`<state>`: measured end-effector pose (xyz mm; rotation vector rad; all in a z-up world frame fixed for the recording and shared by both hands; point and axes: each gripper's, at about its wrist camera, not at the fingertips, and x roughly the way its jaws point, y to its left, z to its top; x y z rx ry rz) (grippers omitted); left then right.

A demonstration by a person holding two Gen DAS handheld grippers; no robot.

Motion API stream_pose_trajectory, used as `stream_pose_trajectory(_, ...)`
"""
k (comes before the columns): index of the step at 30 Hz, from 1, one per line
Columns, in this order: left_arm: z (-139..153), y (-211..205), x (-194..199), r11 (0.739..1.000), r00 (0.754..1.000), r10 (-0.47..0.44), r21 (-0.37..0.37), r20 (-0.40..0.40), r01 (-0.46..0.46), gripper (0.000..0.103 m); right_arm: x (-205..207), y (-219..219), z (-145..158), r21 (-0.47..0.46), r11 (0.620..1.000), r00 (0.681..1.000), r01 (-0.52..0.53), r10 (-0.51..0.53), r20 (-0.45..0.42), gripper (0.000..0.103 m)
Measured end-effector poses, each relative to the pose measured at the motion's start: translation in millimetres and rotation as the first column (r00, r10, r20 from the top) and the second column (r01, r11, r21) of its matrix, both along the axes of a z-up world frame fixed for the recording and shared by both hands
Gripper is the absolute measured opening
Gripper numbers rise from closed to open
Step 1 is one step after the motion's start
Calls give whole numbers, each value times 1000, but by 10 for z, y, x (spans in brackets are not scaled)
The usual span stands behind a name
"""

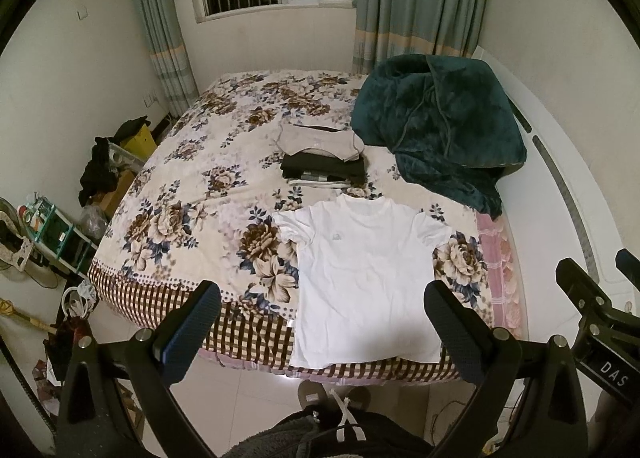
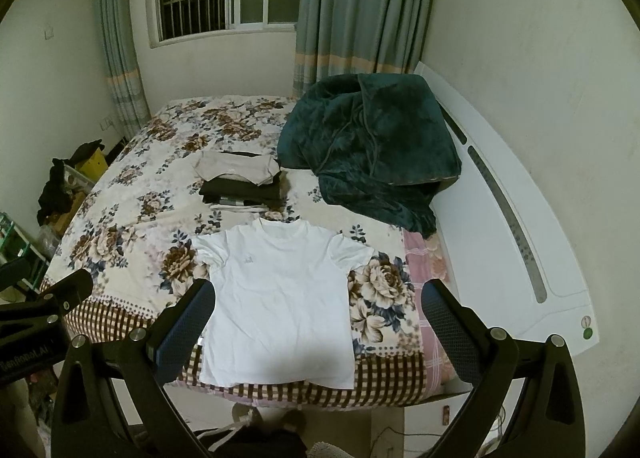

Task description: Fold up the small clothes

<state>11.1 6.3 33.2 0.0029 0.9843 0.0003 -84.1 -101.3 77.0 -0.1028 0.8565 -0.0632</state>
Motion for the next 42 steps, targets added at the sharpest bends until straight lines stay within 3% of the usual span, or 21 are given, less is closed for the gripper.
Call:
stream_pose_trajectory(16, -69, -6, 30, 1000, 1000, -13, -14, 12, 13, 103, 40, -43, -12, 4, 1000, 1000, 5, -5, 8, 103)
stream_pose_trajectory(22, -474, 20, 343, 998, 997, 0, 66, 80, -5, 103, 389, -147, -303, 10, 998, 997, 68, -68, -25, 103)
stream_pose_trajectory(27, -1302, 129, 921, 994, 999, 39, 99, 5, -39, 103, 969, -625, -1123, 36, 969, 961, 244, -236, -144, 103)
stream_pose_trajectory(31, -2135, 98, 1484, 989, 985, 93, 127, -143, -75, 103, 1321, -1149, -1981, 84, 932, 916, 353, -326, -234, 103)
stream_pose_trajectory(33, -2577, 54, 1768, 986, 967, 132, 128, -218, -106, 103, 1596, -1538, -2533, 131, 895, 875, 426, -371, -311, 103)
stream_pose_trajectory(37, -3299, -86, 2149, 967, 935, 206, 209, -289, -149, 103, 2018, -2211, -3570, 244, 795, 798, 556, -427, -425, 103)
stream_pose_trajectory(39, -3684, -149, 2351, 956, 907, 250, 236, -338, -176, 103, 2282, -2550, -4139, 312, 716, 754, 624, -448, -480, 97)
stream_pose_trajectory(40, -3901, -149, 2447, 950, 889, 280, 239, -363, -202, 103, 2463, -2772, -4521, 360, 655, 727, 664, -453, -515, 95)
stream_pose_trajectory(41, -4144, -147, 2551, 944, 864, 310, 238, -396, -230, 103, 2550, -2868, -4759, 385, 619, 713, 684, -455, -534, 91)
stream_pose_trajectory(42, -4338, -135, 2640, 941, 842, 327, 224, -428, -252, 103, 2662, -2957, -5024, 414, 576, 697, 705, -453, -556, 82)
